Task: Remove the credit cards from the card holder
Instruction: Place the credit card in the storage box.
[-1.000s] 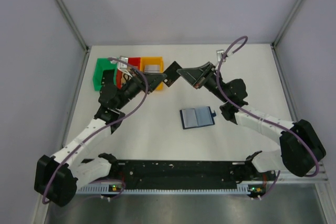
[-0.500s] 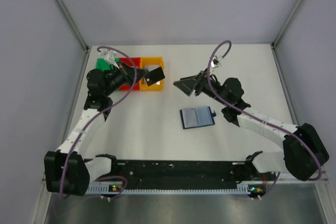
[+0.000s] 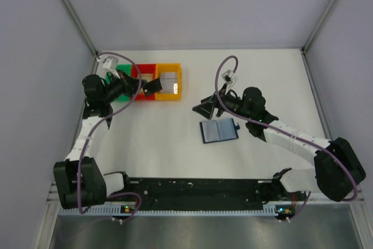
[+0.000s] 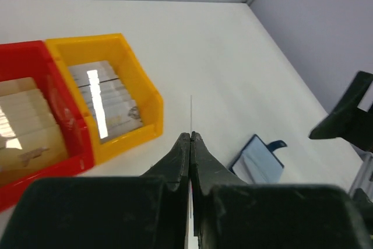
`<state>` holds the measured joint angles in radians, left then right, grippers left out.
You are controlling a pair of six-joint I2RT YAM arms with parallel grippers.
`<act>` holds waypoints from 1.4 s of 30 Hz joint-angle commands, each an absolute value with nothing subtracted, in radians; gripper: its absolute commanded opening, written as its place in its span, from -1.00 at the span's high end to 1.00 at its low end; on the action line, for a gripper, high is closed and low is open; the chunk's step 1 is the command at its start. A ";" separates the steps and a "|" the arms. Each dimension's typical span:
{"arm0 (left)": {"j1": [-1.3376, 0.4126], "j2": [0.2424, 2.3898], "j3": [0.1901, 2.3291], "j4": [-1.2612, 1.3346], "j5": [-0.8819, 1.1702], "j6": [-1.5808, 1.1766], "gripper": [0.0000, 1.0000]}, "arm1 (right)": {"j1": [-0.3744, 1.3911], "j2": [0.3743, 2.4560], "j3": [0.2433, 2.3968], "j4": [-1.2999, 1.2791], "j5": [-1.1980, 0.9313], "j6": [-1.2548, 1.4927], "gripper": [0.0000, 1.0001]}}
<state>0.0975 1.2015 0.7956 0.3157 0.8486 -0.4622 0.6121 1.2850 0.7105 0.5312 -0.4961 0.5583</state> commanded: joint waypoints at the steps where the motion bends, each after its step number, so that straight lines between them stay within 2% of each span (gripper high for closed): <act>1: 0.202 1.233 0.868 0.269 0.864 -0.214 1.00 | 0.611 1.232 0.666 0.512 -0.564 0.473 -0.60; 9: 0.405 1.408 0.933 0.317 0.876 -0.101 1.00 | 0.612 1.215 0.620 0.473 -0.598 0.396 -0.68; 13: 0.457 1.512 0.942 0.431 0.854 -0.104 1.00 | 0.611 1.221 0.624 0.442 -0.594 0.367 -0.68; 20: 0.518 1.707 1.098 0.462 0.902 -0.101 1.00 | 0.611 1.255 0.640 0.419 -0.641 0.368 -0.69; 30: 0.519 1.976 1.376 0.242 1.008 -0.029 1.00 | 0.611 1.287 0.667 0.377 -0.629 0.351 -0.69; 37: 0.505 2.048 1.502 0.050 1.074 0.038 1.00 | 0.611 1.310 0.680 0.373 -0.623 0.350 -0.69; 42: 0.499 2.083 1.568 -0.153 1.036 0.121 1.00 | 0.611 1.312 0.678 0.376 -0.624 0.353 -0.68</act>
